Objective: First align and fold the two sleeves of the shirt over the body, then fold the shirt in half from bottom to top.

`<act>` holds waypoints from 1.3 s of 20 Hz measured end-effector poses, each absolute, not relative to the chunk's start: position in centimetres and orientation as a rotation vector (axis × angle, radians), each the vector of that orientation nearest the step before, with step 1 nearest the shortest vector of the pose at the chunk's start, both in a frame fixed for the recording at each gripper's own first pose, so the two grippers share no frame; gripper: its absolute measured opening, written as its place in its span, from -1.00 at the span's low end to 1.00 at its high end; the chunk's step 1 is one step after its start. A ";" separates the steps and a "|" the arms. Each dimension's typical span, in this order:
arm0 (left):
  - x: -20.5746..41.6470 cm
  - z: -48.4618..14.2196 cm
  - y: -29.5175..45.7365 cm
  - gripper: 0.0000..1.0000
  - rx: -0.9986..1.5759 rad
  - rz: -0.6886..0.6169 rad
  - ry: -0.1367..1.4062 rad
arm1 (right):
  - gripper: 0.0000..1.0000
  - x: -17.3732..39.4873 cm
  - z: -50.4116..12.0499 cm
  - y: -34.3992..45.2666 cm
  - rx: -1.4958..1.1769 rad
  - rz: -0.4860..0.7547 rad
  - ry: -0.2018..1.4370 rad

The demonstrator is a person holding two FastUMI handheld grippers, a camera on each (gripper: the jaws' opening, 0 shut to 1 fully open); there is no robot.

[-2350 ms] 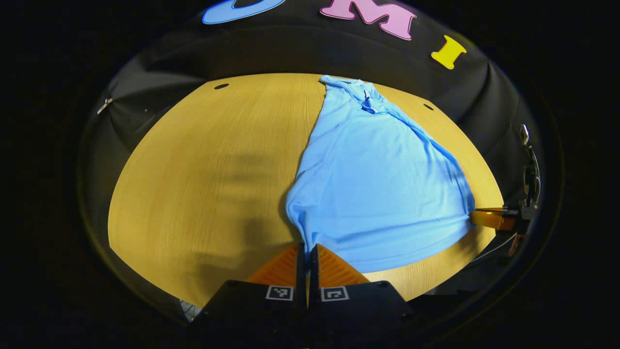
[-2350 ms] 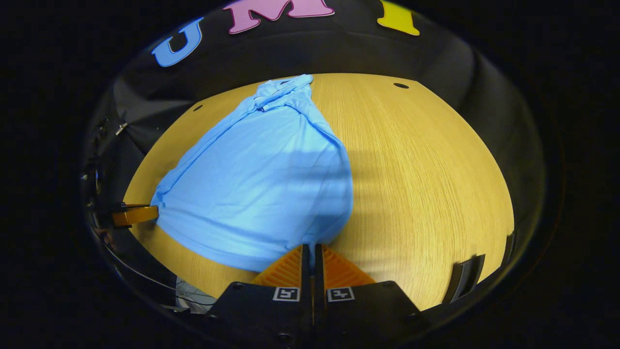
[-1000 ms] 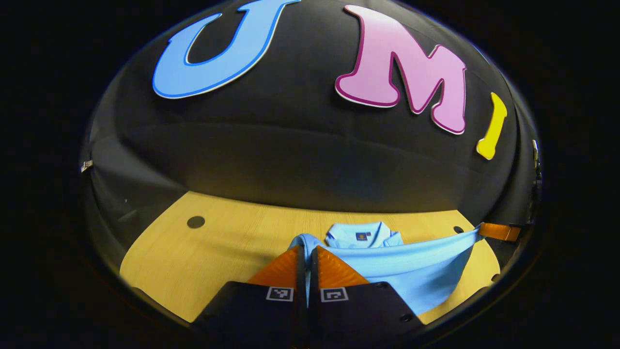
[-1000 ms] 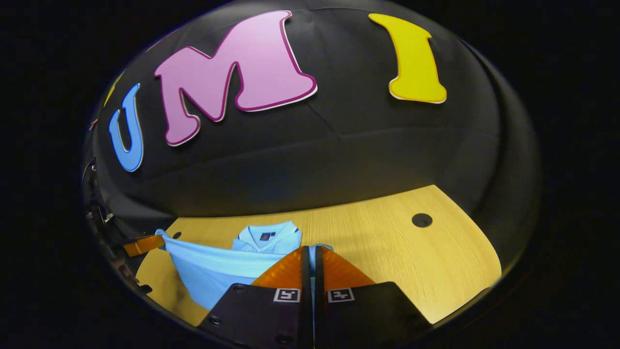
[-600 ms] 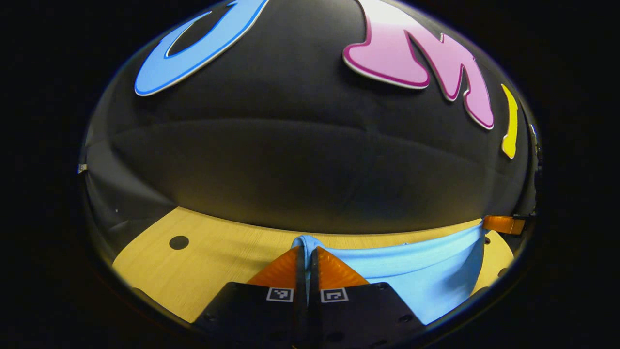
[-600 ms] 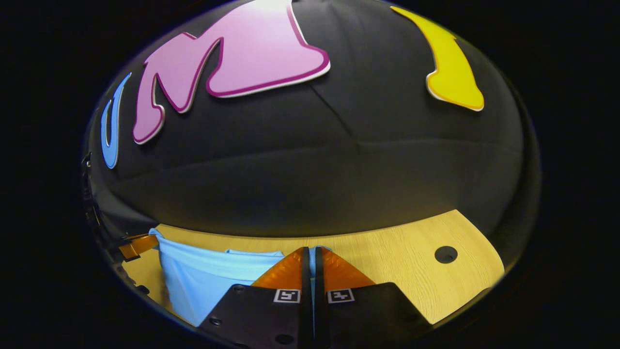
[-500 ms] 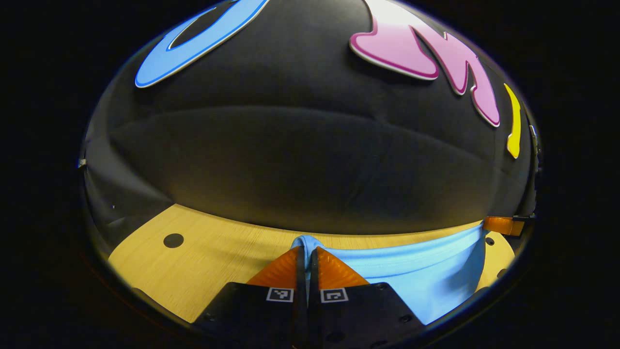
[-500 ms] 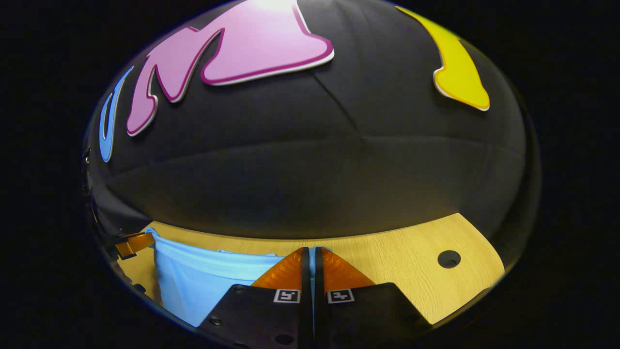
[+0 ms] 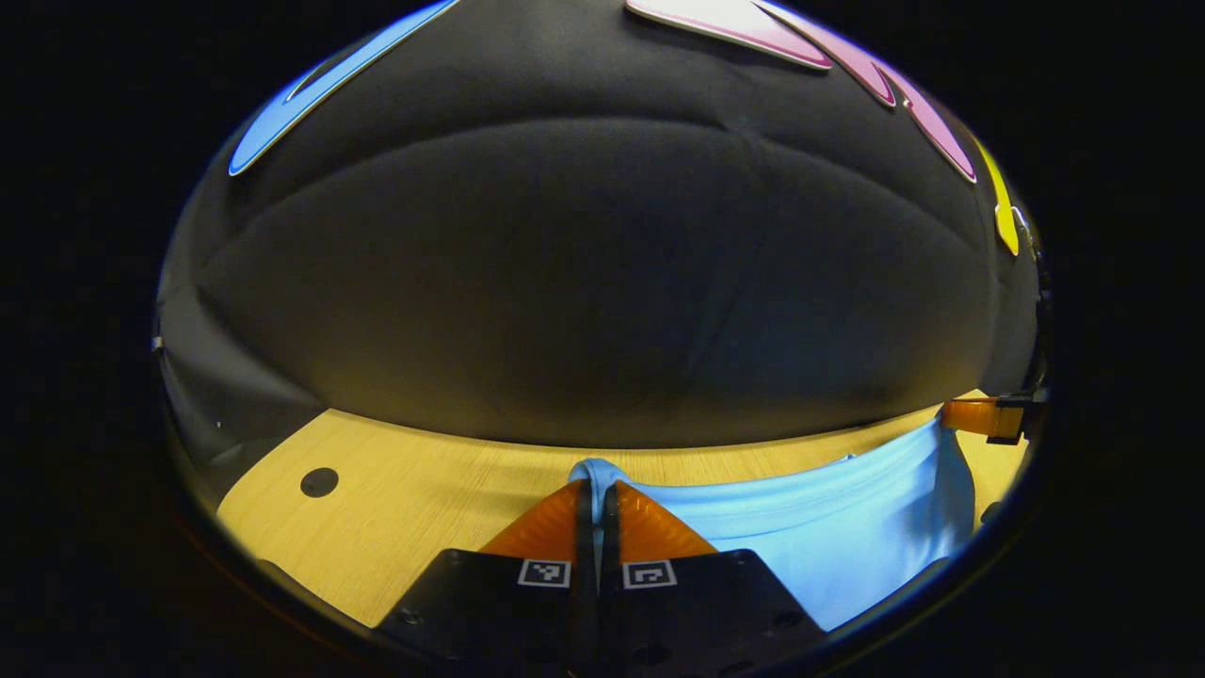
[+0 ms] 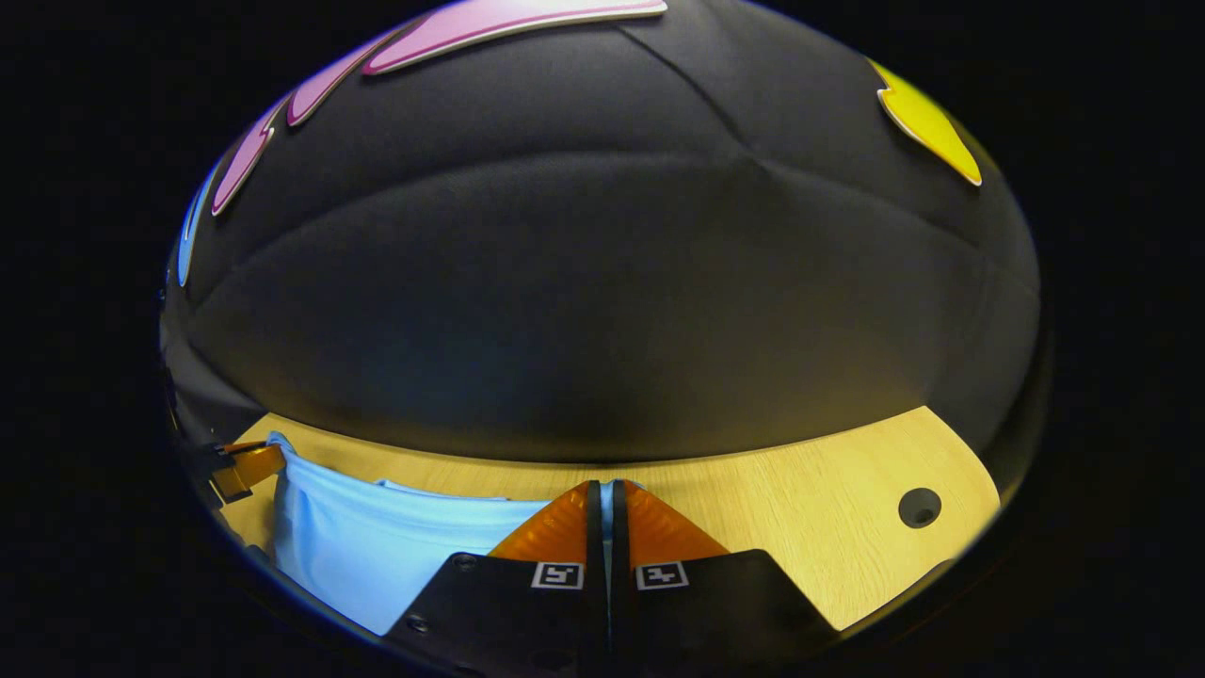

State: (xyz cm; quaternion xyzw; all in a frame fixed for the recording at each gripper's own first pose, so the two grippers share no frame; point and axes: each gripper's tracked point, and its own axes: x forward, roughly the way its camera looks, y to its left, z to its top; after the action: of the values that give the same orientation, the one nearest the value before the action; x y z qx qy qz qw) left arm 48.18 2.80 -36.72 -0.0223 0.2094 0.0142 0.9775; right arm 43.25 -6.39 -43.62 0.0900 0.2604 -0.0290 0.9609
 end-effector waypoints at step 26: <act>46.9 -39.0 2.2 0.96 0.014 0.045 0.504 | 0.62 42.5 -44.7 -7.9 0.125 -0.092 0.521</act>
State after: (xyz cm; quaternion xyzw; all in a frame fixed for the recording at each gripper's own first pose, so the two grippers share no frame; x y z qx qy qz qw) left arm 46.90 2.18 -38.96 0.0071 0.2494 0.0224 0.9681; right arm 42.50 -7.90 -44.68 0.0620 0.2574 -0.0452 0.9633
